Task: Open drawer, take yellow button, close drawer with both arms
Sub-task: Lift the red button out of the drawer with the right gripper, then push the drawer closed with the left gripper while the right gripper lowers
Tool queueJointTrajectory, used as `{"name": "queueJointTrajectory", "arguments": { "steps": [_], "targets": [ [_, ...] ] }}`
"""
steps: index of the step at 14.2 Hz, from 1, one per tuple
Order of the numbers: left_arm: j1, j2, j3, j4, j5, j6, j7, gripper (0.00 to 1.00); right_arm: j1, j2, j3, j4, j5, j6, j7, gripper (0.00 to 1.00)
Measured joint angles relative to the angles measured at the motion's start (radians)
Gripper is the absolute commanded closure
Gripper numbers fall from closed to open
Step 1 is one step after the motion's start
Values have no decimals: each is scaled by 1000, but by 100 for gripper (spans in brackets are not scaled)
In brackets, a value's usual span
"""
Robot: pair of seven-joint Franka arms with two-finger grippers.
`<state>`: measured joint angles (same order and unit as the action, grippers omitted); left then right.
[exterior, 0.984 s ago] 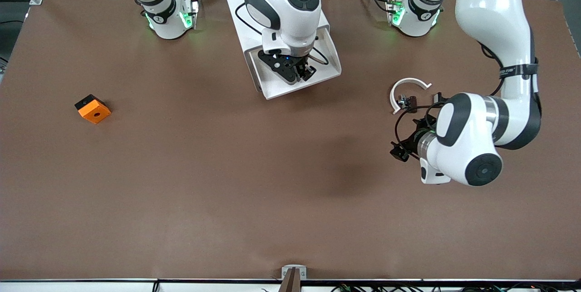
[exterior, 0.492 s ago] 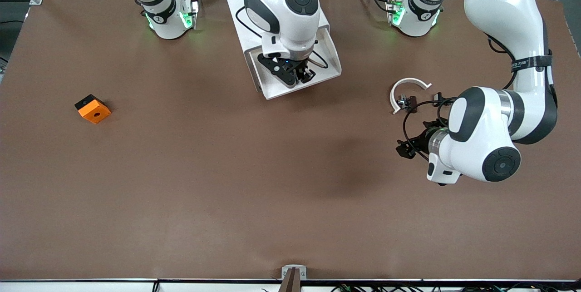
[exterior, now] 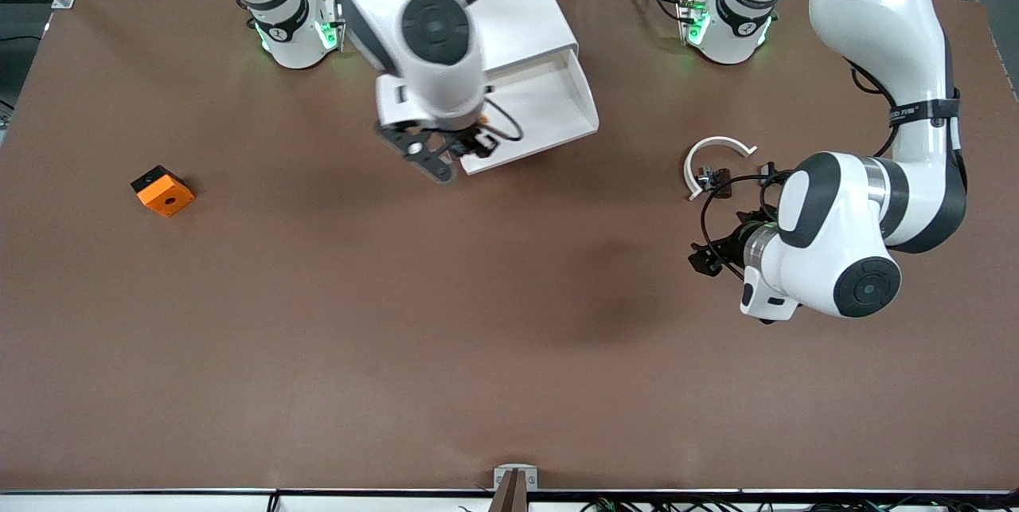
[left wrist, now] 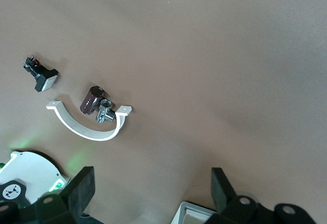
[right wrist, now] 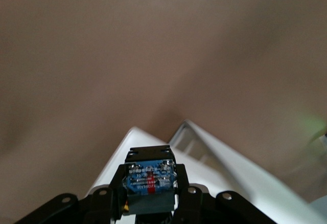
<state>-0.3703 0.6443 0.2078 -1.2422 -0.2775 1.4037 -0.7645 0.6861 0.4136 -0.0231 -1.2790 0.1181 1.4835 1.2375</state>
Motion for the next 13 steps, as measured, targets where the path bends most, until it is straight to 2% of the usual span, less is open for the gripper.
{"name": "queueJointTrajectory", "arguments": {
  "steps": [3,7,11,13],
  "targets": [
    [-2,-8,-28,0,0,10,27,0,-163,-51,-7,12,-8,-104,-376,76],
    [-8,-17,-68,0,0,20,76,0,-357,-77,-10,-21,-95,-136,-803,76],
    [-8,-64,-83,-21,0,45,176,0,-448,-100,-10,-168,-151,0,-988,75],
    [-15,-126,-109,-98,0,118,187,0,-501,-126,-10,-280,-156,113,-1053,75]
  ]
}}
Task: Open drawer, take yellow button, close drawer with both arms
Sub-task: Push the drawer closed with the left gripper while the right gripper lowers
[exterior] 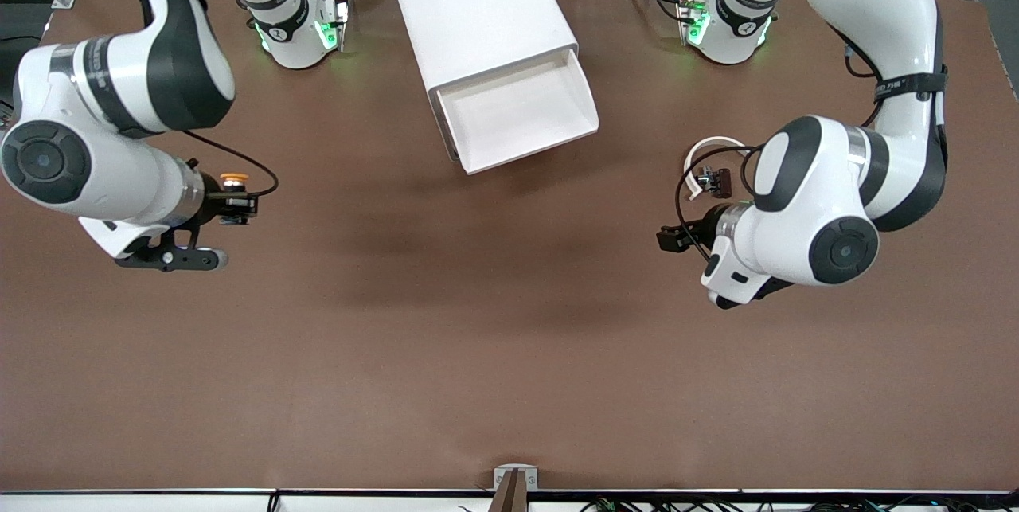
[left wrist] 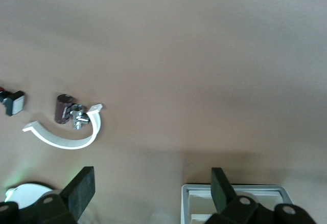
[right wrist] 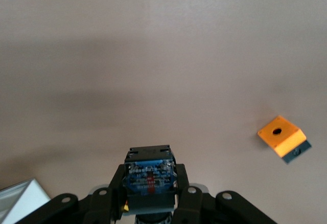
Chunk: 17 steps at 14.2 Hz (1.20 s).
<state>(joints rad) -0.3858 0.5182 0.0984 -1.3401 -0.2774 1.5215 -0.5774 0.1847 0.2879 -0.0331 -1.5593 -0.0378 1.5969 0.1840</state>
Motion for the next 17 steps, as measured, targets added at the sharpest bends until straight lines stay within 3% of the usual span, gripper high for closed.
{"name": "queueJointTrajectory", "arguments": {
  "steps": [3,5,9,13,17],
  "targets": [
    [-12,-116,-70,-196,2,162,32,0,-66,-23,0,-155,-41,160,-50,75],
    [-21,-158,-116,-275,24,214,41,0,-101,-26,0,-232,-53,245,-59,72],
    [-82,-159,-184,-331,35,320,-19,0,-190,-32,1,-386,-59,430,-111,72],
    [-172,-114,-189,-360,35,434,-183,0,-287,-34,0,-533,-59,678,-217,72],
    [-239,-83,-193,-361,31,462,-296,0,-324,-33,1,-659,-59,895,-241,72]
  ]
}}
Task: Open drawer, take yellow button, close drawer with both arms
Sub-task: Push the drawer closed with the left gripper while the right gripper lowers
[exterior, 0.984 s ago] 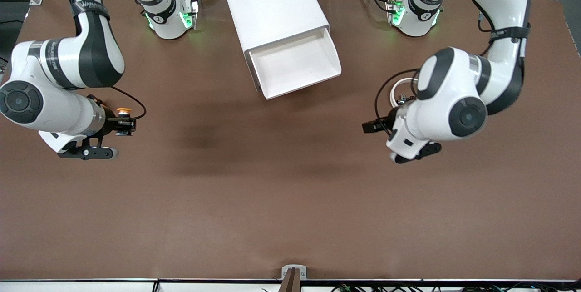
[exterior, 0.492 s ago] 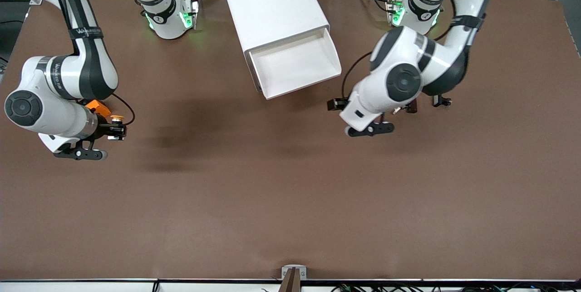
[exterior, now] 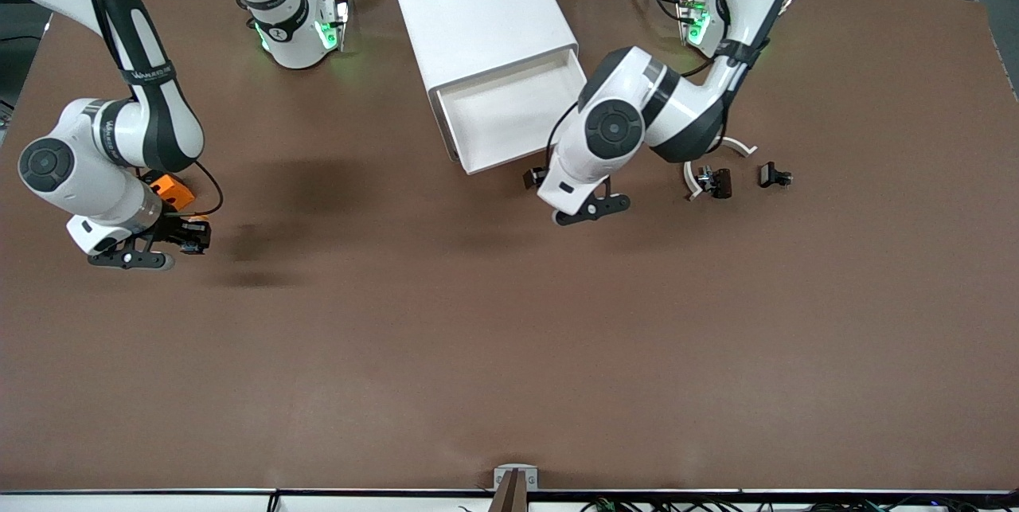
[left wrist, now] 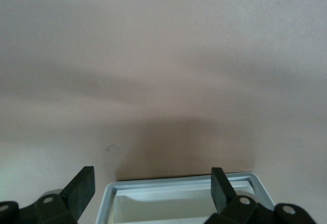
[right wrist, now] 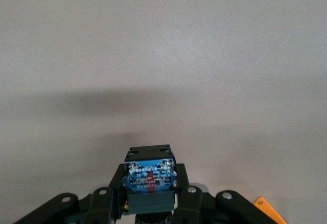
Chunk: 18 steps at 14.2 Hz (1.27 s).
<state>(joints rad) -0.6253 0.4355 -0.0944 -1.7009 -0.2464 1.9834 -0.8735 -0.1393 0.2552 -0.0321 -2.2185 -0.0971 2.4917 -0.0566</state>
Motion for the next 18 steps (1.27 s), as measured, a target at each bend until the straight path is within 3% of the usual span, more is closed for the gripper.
{"name": "queueJointTrajectory", "arguments": {
  "steps": [4,11,13,15,16,18],
  "targets": [
    [-64,-2,-3,4,-44,3,-57,0,-7,12,1,-72,0,111,-1,72],
    [-166,-3,-19,-16,-81,3,-112,0,-13,130,1,-84,0,208,-1,71],
    [-166,-5,-43,-28,-94,3,-125,0,-13,136,1,-83,0,211,-1,62],
    [-166,-11,-63,-38,-98,3,-145,0,-13,136,1,-83,0,211,-1,9],
    [-166,-13,-72,-44,-99,3,-151,0,-13,136,1,-82,0,211,-1,0],
    [-166,-16,-88,-53,-113,2,-154,0,-14,137,1,-81,0,212,-1,0]
  ]
}}
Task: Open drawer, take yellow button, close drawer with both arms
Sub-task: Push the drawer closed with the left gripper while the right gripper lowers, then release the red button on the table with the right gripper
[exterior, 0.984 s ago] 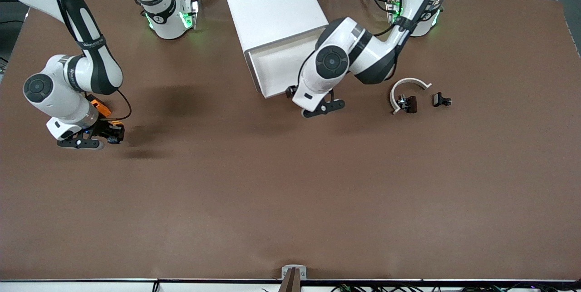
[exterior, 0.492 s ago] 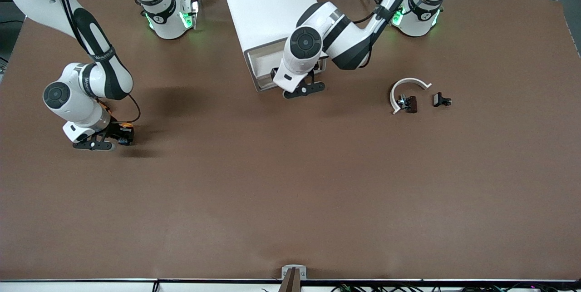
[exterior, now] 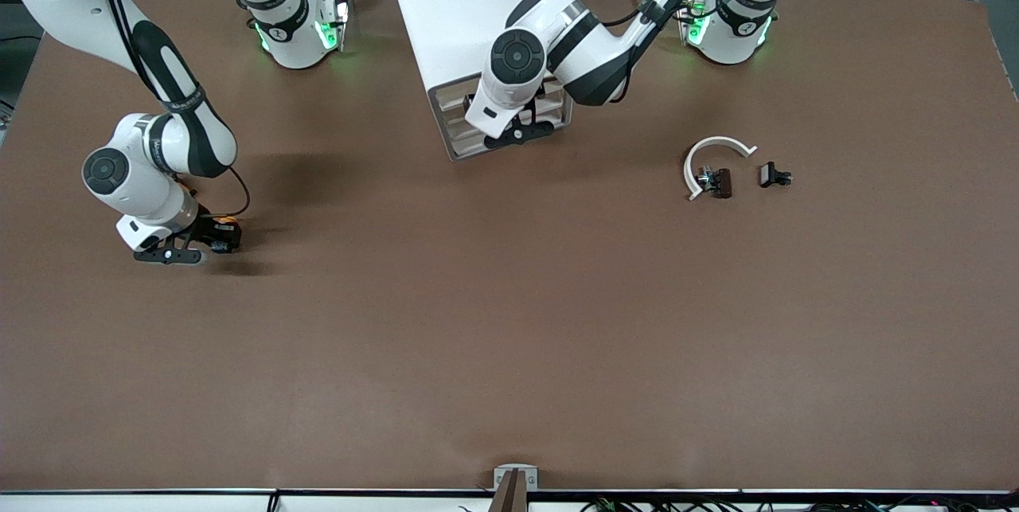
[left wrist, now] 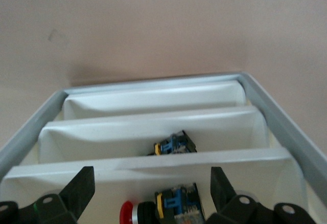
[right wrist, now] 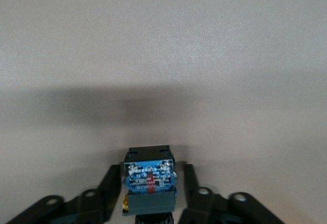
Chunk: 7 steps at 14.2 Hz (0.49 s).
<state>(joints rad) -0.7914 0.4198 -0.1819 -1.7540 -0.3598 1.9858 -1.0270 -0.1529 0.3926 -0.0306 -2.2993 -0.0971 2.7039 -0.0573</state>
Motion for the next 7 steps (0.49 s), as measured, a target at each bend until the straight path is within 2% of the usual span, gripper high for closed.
{"name": "queueJointTrajectory", "arguments": {
  "steps": [7],
  "targets": [
    [18,-1,-5,-5,-25,0,-11,0,1,-36,12,78,0,-7,0,0]
  ]
}}
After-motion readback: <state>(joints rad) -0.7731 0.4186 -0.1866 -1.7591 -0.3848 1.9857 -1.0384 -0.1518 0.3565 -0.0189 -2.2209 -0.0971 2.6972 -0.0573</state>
